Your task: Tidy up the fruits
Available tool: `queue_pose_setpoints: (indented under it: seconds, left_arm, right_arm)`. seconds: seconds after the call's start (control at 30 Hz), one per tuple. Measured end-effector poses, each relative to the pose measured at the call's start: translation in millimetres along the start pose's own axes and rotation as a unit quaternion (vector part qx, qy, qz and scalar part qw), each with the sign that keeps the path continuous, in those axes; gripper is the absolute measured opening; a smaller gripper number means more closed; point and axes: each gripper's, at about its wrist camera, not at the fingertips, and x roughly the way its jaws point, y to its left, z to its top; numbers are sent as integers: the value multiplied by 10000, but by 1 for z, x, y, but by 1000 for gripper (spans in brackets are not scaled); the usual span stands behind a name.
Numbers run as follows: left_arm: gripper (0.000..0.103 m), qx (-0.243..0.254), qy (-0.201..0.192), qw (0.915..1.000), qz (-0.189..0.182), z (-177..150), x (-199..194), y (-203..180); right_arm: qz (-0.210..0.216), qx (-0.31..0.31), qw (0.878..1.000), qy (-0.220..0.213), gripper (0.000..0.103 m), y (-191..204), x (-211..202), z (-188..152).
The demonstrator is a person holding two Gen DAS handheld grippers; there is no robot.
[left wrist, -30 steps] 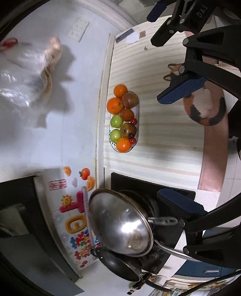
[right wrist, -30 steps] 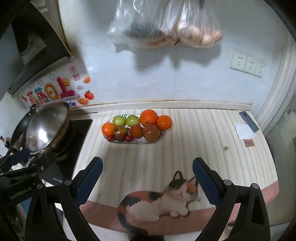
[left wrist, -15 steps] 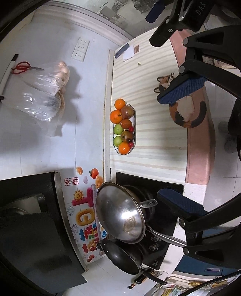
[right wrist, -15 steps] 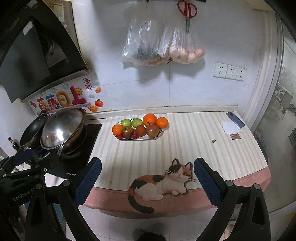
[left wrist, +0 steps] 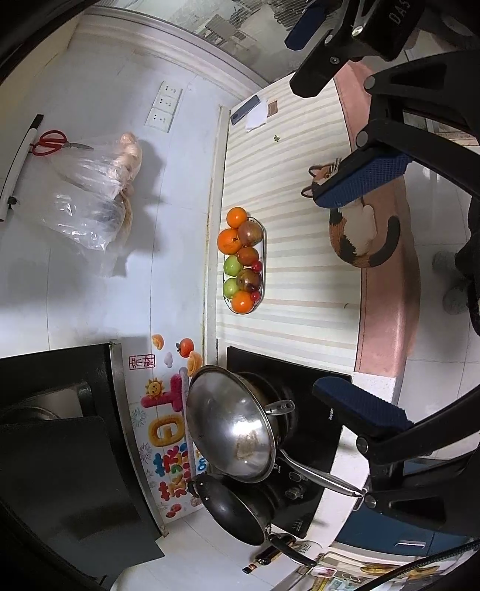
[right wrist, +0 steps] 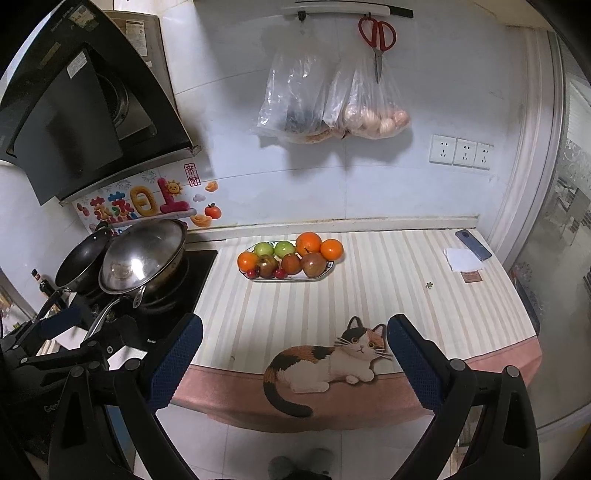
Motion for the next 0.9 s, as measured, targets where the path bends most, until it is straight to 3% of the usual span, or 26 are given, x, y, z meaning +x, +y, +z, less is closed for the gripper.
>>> queue_pose_setpoints:
  seconds: [0.13,0.23,0.5,0.9]
  left_arm:
    - [94,-75,-19,10000,6,5,6,-1]
    - [103,-104,-45,9999,65,12,16,-2]
    - [103,-133,-22,9991,410,39,59,0]
    - [103,-85,287,9981,544,62,119,0]
  right_arm:
    - [30,36,10000,-15,102,-6,4,2]
    - [-12,43,10000,-35,102,-13,16,8]
    - [-117,-39,9999,-27,102,-21,69,39]
    - [-296,-74,9993,222,102,-24,151,69]
